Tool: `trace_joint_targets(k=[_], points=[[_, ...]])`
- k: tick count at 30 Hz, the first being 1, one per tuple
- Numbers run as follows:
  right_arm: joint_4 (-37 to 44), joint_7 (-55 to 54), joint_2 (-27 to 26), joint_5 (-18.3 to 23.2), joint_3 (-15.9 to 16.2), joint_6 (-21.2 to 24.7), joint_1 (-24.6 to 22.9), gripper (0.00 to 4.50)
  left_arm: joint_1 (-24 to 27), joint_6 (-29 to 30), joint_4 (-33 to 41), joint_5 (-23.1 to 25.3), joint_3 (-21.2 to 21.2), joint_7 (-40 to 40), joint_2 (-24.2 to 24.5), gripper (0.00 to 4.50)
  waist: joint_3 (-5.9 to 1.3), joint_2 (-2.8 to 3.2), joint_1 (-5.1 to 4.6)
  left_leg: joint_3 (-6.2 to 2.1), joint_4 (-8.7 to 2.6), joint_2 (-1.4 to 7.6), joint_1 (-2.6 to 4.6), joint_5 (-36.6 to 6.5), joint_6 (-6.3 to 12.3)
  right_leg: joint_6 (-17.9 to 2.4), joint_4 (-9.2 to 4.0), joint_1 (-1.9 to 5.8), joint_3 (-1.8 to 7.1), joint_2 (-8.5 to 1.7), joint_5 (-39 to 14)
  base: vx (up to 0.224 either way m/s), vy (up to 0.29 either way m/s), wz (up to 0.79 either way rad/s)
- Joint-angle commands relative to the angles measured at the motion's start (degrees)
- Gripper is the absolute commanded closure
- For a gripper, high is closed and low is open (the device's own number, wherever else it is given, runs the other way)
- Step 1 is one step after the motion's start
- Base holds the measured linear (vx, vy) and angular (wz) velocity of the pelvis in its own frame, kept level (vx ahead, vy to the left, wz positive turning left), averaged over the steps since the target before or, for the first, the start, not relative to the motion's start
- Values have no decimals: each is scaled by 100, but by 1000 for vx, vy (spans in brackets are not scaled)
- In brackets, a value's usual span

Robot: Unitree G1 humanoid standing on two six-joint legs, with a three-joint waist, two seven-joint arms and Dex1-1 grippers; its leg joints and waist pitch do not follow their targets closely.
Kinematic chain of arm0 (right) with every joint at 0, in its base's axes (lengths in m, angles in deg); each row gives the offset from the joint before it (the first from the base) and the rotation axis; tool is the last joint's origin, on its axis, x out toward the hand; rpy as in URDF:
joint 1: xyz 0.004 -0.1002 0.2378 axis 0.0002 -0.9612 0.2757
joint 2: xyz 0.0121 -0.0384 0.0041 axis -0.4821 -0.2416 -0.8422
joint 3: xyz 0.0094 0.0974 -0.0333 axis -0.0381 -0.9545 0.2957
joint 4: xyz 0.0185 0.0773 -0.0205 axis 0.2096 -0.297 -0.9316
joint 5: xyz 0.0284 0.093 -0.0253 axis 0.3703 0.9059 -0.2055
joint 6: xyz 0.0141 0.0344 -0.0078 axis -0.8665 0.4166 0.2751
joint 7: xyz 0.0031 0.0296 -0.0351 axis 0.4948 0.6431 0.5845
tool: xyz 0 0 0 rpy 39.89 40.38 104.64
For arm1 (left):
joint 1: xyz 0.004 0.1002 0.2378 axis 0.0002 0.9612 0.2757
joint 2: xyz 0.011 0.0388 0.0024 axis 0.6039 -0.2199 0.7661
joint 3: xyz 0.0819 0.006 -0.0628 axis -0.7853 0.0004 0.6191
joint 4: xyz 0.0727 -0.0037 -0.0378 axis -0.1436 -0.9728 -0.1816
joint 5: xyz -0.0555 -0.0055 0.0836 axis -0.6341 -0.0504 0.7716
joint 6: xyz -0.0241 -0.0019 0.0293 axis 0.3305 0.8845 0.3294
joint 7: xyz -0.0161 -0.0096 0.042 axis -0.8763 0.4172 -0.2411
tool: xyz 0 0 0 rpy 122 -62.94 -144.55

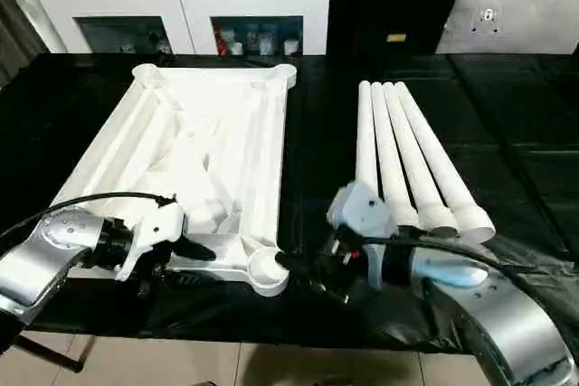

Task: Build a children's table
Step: Move table base

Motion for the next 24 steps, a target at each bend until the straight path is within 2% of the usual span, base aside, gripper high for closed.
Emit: trace_joint_targets(k=[1,2,4,5,9,11,14,16,19,20,21,23,24], points=[[115,16,46,-25,36,103,-24,0,5,-92,-99,99,-43,57,2,271,-210,-58,12,-205,-562,563,34,-1432,164,-1522,-430,209,265,-505,-1222,0,0,0],[119,37,47,-11,48,104,-22,0,-6,-160,-201,164,-51,133,-50,274,-198,-38,6,-208,-563,559,28,-1460,156,-1507,-434,199,266,-504,-1285,0,0,0],[119,52,57,-4,64,107,-18,0,-14,-201,-257,193,-64,149,-68,285,-198,-41,-1,-212,-566,565,33,-1500,133,-1483,-438,196,270,-507,-1322,0,0,0],[120,62,65,1,76,109,-14,0,-20,-228,-294,211,-72,157,-80,310,-201,-41,0,-214,-568,566,33,-1494,127,-1483,-436,197,270,-507,-1303,0,0,0],[81,179,186,44,135,111,-34,0,-51,-255,-399,213,8,296,-202,331,-178,-47,8,-213,-573,581,24,-1410,162,-1556,-424,207,276,-515,-1067,0,0,0],[26,209,206,7,145,82,-44,0,-69,-335,-451,209,58,370,-260,355,-164,-50,14,-210,-569,577,28,-1475,174,-1565,-437,197,279,-523,-1184,0,0,0],[-86,181,183,-68,138,38,-49,0,-123,-387,-562,261,110,542,-374,366,-138,-61,13,-217,-576,574,32,-1660,115,-1490,-466,177,288,-530,-1591,0,0,0],[-145,144,147,-105,128,13,-48,0,-177,-423,-643,274,162,711,-510,381,-143,-51,18,-226,-575,576,28,-1637,100,-1482,-461,182,292,-534,-1602,0,0,0],[-264,-18,21,-176,110,-32,-27,0,-297,-455,-742,285,181,958,-790,403,-147,-65,12,-219,-563,569,16,-1586,107,-1496,-471,180,288,-534,-1551,0,0,0],[-314,-119,-47,-205,98,-39,-12,0,-340,-443,-764,282,168,1010,-893,409,-152,-72,19,-218,-562,573,12,-1489,131,-1508,-467,188,292,-534,-1438,0,0,0],[-406,-305,-162,-282,77,-44,30,0,-384,-495,-790,286,123,997,-973,427,-187,-35,29,-219,-550,573,15,-1327,149,-1540,-446,205,287,-537,-1248,0,0,0],[-480,-453,-250,-351,56,-55,65,0,-409,-517,-804,280,98,977,-1015,434,-199,-60,35,-213,-545,573,-1,-1145,195,-1607,-430,222,277,-528,-904,0,0,0],[-639,-743,-466,-437,-23,-78,143,0,-463,-562,-839,299,38,930,-1068,441,-205,-71,28,-210,-543,570,-15,-1033,215,-1621,-417,230,276,-526,-758,0,0,0]])
